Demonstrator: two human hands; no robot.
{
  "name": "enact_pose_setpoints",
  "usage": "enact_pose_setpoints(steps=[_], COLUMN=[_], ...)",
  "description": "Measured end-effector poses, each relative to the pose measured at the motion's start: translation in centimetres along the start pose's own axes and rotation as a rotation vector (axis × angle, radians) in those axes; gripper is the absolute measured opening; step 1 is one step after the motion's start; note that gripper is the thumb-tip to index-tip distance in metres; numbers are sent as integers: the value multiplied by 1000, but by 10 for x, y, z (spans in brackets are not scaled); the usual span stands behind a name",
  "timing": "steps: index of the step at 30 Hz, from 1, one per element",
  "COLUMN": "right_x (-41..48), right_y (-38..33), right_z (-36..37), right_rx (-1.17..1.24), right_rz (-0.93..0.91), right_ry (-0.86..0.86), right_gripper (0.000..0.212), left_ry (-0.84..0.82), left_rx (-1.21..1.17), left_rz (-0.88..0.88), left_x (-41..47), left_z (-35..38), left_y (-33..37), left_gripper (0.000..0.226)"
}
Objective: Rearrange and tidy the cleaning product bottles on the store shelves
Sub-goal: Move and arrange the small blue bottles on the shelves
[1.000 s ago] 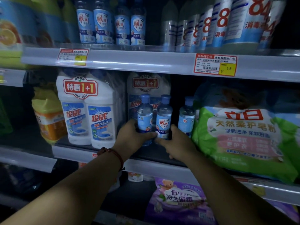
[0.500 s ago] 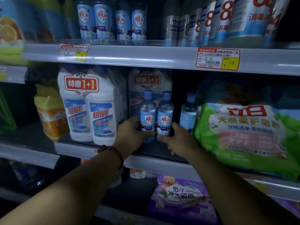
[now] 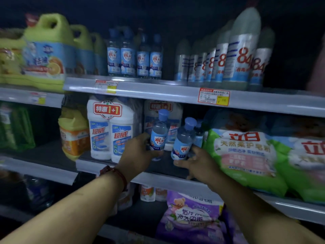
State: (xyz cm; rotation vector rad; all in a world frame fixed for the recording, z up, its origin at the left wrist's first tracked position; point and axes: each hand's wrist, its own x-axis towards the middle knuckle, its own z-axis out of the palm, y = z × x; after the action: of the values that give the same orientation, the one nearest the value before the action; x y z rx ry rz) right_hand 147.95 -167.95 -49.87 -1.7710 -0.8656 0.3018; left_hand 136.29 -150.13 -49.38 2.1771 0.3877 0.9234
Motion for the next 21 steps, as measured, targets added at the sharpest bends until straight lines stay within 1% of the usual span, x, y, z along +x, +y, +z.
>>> enact_pose_setpoints(steps=[2, 5, 7, 9, 11, 14, 15, 16, 18, 21], right_x=[-13, -28, -39, -49, -58, -62, -62, -63, -63, -55], right_y=[-14, -37, -54, -70, -86, -111, -119, -128, -148, -179], right_z=[1, 3, 2, 0, 0, 2, 3, 3, 2, -1], right_rx=[0, -9, -29, -62, -77, -64, -42, -21, 15, 65], right_rz=[-45, -80, -103, -122, -110, -110, -126, -142, -160, -173], right_ry=[4, 38, 24, -30, -58, -35, -36, -41, -52, -26], right_gripper=[37, 34, 30, 28, 35, 55, 58, 55, 42, 38], left_ry=[8, 2, -6, -21, -33, -7, 8, 22, 49, 90], left_rx=[-14, -17, -28, -51, -76, -92, -108, -121, -120, -138], left_rz=[24, 52, 47, 34, 47, 67, 69, 78, 97, 79], left_x=[-9, -22, -31, -39, -46, -51, -49, -49, -43, -28], left_z=[-11, -30, -44, -58, -74, -102, -111, -120, -137, -159], left_y=[12, 33, 47, 55, 61, 76, 81, 88, 100, 114], left_gripper=[42, 36, 31, 31, 31, 30, 28, 26, 23, 23])
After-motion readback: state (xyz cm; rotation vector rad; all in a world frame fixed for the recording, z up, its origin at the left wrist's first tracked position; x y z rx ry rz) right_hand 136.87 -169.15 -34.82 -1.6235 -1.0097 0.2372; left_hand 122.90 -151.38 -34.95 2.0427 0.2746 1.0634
